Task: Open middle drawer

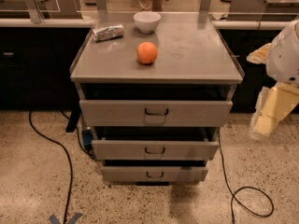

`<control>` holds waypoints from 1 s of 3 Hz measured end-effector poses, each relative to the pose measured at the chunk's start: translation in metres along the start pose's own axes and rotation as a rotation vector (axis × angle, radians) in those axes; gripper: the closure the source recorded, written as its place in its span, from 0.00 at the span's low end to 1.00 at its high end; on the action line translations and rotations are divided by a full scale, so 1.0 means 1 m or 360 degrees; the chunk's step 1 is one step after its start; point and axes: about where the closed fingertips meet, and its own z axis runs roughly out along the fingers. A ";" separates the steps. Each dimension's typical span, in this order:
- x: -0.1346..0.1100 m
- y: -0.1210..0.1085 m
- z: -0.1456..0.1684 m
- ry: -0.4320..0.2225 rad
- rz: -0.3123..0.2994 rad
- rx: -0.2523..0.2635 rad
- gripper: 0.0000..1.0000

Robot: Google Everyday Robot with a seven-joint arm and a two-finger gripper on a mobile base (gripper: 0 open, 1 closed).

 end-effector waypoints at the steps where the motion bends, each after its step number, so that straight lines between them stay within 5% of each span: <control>1: 0.009 0.002 0.031 -0.0057 0.0052 -0.0030 0.00; 3: 0.029 0.018 0.100 -0.0103 0.0182 -0.0133 0.00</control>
Offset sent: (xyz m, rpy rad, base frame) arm 0.0159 -0.0094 -0.1217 0.1373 0.0910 -0.0868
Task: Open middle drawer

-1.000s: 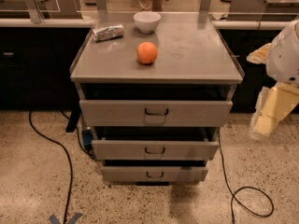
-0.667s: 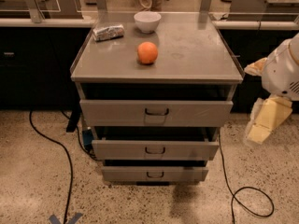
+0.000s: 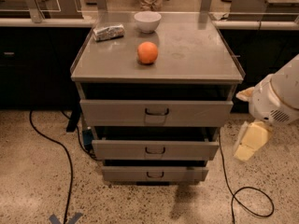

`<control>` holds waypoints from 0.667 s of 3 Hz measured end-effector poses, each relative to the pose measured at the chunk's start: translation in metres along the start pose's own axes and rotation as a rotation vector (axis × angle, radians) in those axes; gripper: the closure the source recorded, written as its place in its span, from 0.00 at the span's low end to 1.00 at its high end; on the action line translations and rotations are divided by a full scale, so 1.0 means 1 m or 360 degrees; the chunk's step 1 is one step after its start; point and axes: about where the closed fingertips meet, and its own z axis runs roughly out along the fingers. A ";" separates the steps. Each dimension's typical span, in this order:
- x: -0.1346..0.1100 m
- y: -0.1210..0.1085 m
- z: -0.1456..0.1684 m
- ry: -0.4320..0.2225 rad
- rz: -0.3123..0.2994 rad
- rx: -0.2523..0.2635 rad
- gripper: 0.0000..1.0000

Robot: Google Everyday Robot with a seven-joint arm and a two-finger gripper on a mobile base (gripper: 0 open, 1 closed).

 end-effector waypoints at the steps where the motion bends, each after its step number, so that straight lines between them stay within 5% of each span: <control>1: 0.009 0.018 0.027 0.0004 0.0032 -0.0081 0.00; 2: 0.018 0.044 0.084 0.0009 0.0058 -0.0219 0.00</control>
Offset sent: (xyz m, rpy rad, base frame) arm -0.0297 0.0210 -0.1038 0.0485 0.1593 0.0160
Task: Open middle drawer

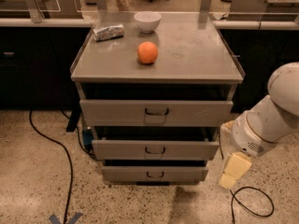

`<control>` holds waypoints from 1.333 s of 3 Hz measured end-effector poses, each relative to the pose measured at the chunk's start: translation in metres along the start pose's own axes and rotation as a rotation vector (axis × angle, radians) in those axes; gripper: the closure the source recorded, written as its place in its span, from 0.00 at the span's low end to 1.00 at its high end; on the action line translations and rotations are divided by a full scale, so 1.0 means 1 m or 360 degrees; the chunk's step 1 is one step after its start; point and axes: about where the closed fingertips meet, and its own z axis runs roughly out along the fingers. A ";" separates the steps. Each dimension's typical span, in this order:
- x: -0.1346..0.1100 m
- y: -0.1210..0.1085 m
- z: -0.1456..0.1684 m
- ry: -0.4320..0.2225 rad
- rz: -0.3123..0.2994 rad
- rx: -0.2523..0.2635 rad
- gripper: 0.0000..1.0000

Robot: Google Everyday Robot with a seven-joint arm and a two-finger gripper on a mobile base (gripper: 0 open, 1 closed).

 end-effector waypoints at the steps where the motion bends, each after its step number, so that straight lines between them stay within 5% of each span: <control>1: 0.000 0.000 0.000 0.0000 0.0000 0.0000 0.00; 3: 0.010 -0.006 0.042 -0.0048 0.0060 0.0074 0.00; 4: 0.026 -0.028 0.079 -0.0126 0.0204 0.0105 0.00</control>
Offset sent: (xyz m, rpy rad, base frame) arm 0.0041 0.0063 -0.0259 0.0286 -0.0411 -0.0151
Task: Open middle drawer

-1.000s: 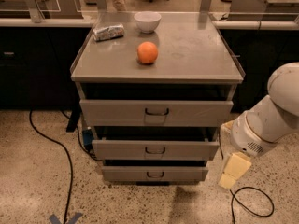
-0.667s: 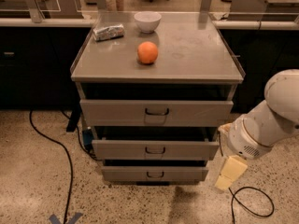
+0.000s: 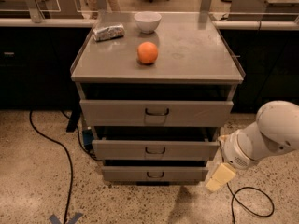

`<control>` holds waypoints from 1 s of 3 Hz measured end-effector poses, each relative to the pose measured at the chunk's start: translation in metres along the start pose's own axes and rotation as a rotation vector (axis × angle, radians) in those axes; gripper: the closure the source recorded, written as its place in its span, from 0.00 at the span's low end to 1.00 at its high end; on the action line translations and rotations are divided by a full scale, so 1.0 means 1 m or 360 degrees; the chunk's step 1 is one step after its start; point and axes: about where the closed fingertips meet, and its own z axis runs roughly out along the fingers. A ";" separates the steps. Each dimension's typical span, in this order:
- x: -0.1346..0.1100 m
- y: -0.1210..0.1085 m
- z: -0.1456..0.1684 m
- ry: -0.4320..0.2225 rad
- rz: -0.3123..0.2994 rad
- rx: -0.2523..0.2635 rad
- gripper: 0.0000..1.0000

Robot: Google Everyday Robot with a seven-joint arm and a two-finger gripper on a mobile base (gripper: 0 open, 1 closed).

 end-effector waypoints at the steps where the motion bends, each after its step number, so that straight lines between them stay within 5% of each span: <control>1: 0.013 -0.022 0.034 -0.0060 0.0129 0.0014 0.00; 2: 0.016 -0.033 0.063 -0.0182 0.0211 -0.0058 0.00; 3: -0.001 -0.031 0.090 -0.0378 0.0169 -0.0271 0.00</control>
Offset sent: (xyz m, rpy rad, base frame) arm 0.0528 -0.0007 -0.0945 0.2970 0.0409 -0.1146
